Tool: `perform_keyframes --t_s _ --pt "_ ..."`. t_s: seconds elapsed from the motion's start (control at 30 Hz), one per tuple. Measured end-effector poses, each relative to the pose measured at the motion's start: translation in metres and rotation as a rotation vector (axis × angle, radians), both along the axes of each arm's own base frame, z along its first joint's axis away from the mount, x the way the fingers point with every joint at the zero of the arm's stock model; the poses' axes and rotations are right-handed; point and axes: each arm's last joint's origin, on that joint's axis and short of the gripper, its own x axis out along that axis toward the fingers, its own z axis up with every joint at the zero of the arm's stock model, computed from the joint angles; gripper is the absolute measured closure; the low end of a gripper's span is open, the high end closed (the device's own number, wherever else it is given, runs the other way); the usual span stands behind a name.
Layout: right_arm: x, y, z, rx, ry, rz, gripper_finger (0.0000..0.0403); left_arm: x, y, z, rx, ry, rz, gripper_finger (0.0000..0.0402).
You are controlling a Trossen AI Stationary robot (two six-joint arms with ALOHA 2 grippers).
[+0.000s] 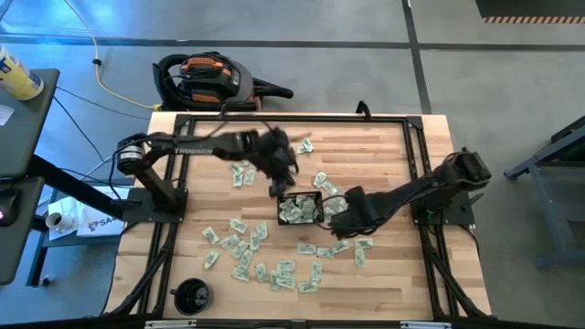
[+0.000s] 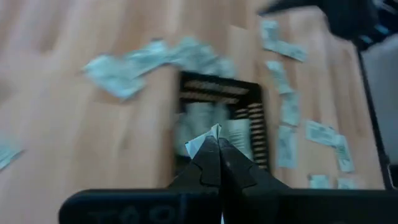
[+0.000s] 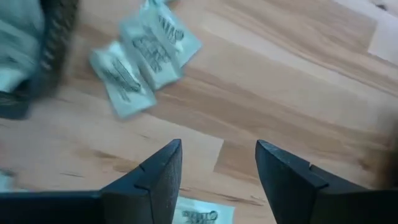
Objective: Pick and place Stevia / Truvia into bins
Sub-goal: Put the green stevia packet into the black basket
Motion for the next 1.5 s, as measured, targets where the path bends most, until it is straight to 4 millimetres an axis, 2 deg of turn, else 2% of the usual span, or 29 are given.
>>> perform_keyframes --t_s 0.17,0.33,0.47,0.63,0.77,0.93,1.03,1.17,1.27,1.37,1.43,1.5 --pt "-0.009 -0.005 0.019 0.0 -0.067 -0.009 0.0208 0.018 -0.037 -0.022 0.063 0.046 -0.053 0.038" --pt "-0.013 -0.01 0.027 0.009 -0.089 -0.021 0.0206 0.023 -0.052 -0.046 0.212 0.172 0.03 0.0347" --pt "-0.012 -0.011 0.027 0.014 -0.093 -0.023 0.0206 0.02 -0.058 -0.047 0.251 0.201 0.016 0.0289" --pt "-0.011 -0.01 0.026 0.021 -0.097 -0.022 0.0206 0.009 -0.06 -0.033 0.252 0.22 0.006 0.0219" --pt "-0.01 -0.01 0.026 0.025 -0.099 -0.021 0.0206 -0.014 -0.045 -0.023 0.318 0.358 0.07 0.019" --pt "-0.007 -0.013 0.026 0.035 -0.121 -0.021 0.0206 -0.048 -0.014 -0.014 0.32 0.427 0.224 0.0201" --pt "-0.002 -0.018 0.026 0.043 -0.149 -0.031 0.0205 -0.069 0.009 -0.021 0.209 0.452 0.321 0.0216" --pt "0.004 -0.035 0.026 0.082 -0.157 -0.083 0.0206 -0.089 0.032 -0.039 0.067 0.479 0.424 0.0229" --pt "0.006 -0.052 0.026 0.09 -0.131 -0.049 0.0206 -0.097 0.04 -0.049 0.024 0.488 0.449 0.0231" --pt "0.008 -0.064 0.02 0.145 -0.104 0.06 0.0206 -0.102 0.041 -0.057 0.011 0.51 0.457 0.0228" --pt "0.008 -0.064 0.008 0.216 -0.1 0.183 0.0206 -0.103 0.04 -0.059 0.009 0.522 0.454 0.0227" --pt "0.007 -0.052 -0.004 0.285 -0.118 0.293 0.0206 -0.105 0.039 -0.061 0.004 0.539 0.451 0.0228"
